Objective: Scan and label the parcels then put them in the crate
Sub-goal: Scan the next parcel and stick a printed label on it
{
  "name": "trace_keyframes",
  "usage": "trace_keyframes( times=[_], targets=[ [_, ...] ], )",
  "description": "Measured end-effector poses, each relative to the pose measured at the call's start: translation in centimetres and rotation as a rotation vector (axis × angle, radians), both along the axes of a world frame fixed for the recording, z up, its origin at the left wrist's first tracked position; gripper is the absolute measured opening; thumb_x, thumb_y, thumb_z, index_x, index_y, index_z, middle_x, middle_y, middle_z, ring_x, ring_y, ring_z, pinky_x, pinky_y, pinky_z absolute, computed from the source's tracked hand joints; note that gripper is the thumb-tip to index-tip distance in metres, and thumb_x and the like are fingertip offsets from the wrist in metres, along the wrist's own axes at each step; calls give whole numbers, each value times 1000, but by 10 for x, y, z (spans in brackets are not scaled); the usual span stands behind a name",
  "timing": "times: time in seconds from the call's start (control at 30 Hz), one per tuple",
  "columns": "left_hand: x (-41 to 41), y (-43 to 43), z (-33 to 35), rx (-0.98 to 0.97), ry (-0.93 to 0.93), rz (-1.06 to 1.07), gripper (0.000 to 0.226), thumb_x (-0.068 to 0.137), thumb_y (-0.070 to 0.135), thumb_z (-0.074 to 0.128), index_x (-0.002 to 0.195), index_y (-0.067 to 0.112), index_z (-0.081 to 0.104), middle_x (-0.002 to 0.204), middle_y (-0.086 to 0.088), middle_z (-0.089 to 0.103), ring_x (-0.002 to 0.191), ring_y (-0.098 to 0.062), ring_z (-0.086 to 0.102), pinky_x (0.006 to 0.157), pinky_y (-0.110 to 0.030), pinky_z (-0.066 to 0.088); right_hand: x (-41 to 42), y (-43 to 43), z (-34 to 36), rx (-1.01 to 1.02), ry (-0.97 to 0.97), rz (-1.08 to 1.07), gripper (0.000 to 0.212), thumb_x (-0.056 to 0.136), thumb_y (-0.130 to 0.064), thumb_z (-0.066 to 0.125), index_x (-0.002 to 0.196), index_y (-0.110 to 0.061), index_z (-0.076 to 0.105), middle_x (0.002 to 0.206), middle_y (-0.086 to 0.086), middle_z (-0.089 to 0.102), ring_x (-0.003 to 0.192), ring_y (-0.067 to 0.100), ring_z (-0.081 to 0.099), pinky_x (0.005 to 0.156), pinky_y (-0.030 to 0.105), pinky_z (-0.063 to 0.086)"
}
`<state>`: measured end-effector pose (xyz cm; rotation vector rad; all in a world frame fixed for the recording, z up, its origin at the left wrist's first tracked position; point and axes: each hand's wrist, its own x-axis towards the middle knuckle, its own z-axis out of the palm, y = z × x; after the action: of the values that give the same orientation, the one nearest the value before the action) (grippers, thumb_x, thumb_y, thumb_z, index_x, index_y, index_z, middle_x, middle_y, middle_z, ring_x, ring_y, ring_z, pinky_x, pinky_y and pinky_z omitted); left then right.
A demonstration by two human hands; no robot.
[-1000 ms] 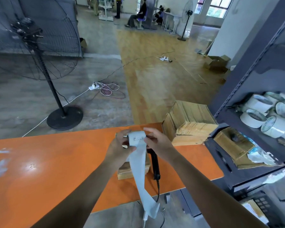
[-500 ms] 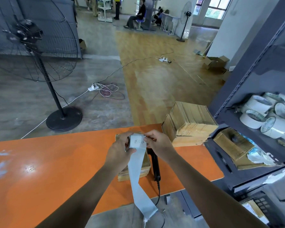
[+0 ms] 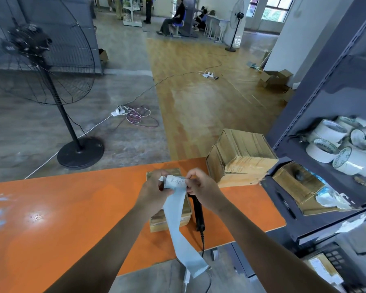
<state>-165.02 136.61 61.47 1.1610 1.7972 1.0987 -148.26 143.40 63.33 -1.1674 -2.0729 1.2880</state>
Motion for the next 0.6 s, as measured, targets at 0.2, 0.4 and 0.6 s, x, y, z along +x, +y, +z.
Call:
trace_keyframes(
  times=[0.2,0.4,0.6],
  targets=[
    [8,-1,3,20,-27,-11,31,85,4,64,89,33,54,88,-3,66,75,-16,59,59,-23,43,6,-1,2,-270,151,-135,22,105,-32,45,126,-29,50,104,7,71,87,18,74,86,37,59],
    [11,-5,2,39,-91,-80,22,85,-2,62,85,20,58,74,5,60,68,-7,53,58,-15,40,8,4,-4,-575,224,-347,22,99,-22,59,119,-12,57,88,5,72,76,19,72,73,31,59],
    [20,-6,2,1,-178,-114,17,86,1,64,94,15,59,84,4,66,75,-9,58,62,-17,43,12,10,-16,-651,284,-450,17,92,-16,69,108,-14,62,90,5,75,80,15,73,78,29,59]
  ],
)
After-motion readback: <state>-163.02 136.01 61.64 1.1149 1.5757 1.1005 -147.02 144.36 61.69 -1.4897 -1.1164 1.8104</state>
